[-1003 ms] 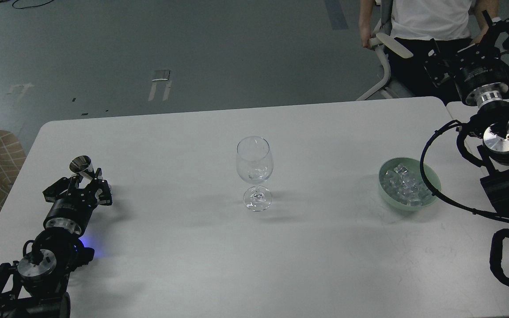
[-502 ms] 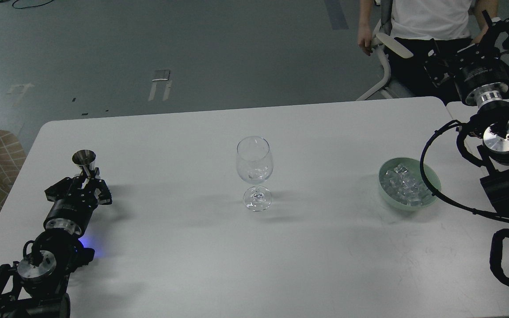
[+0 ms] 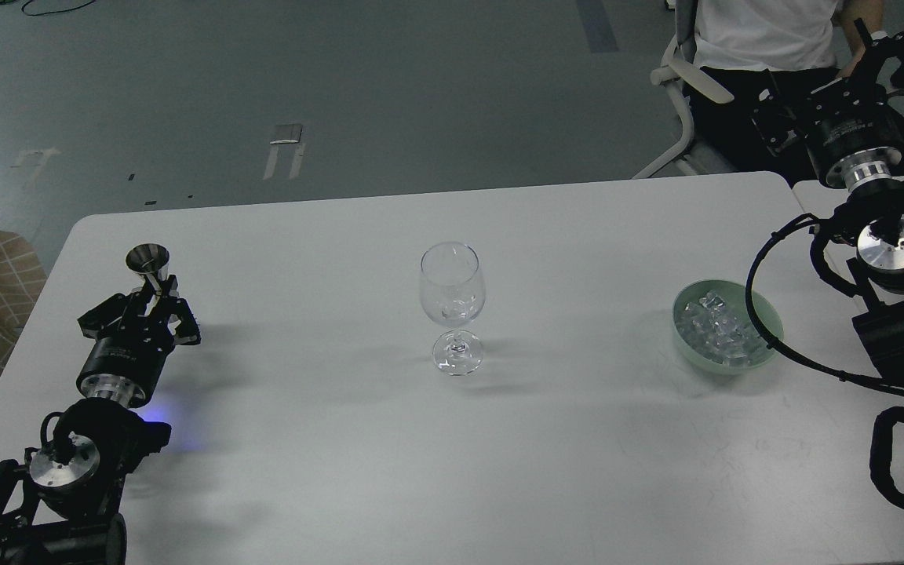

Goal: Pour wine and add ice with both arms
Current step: 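Lift the jigger with the left gripper and carry it above the wine glass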

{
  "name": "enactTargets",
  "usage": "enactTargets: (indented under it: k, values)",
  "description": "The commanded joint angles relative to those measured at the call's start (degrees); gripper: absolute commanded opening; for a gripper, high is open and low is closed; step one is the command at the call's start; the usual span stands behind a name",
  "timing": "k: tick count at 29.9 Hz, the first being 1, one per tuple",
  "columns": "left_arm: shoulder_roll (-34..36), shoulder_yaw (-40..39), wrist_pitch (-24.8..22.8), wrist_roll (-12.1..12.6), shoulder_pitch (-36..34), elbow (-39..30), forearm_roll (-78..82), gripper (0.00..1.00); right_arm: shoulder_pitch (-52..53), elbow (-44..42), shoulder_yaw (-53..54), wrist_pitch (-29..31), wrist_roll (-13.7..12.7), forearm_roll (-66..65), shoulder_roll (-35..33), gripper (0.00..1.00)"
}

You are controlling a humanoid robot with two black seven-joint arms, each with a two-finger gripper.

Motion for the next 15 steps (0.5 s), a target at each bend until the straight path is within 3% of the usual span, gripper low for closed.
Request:
enactTargets:
  k: [1,10,15]
  values:
    - [0.01,0.13,2.16,0.19,0.93,-4.55,-0.03,0.16,-0.01,0.06,0.06,0.0,0.0,0.01,-0.34,1.0]
    - [2.81,3.02,4.45,4.23,3.92,-14.56,0.41,0.16,-0.97,0.15,0.24,0.0,0.0,0.1,-1.22,1.0]
    - [4.57,4.7,5.59,5.46,3.4,-16.68,0.41,0.15,-1.59,0.41,0.24,0.0,0.0,0.1,-1.22,1.0]
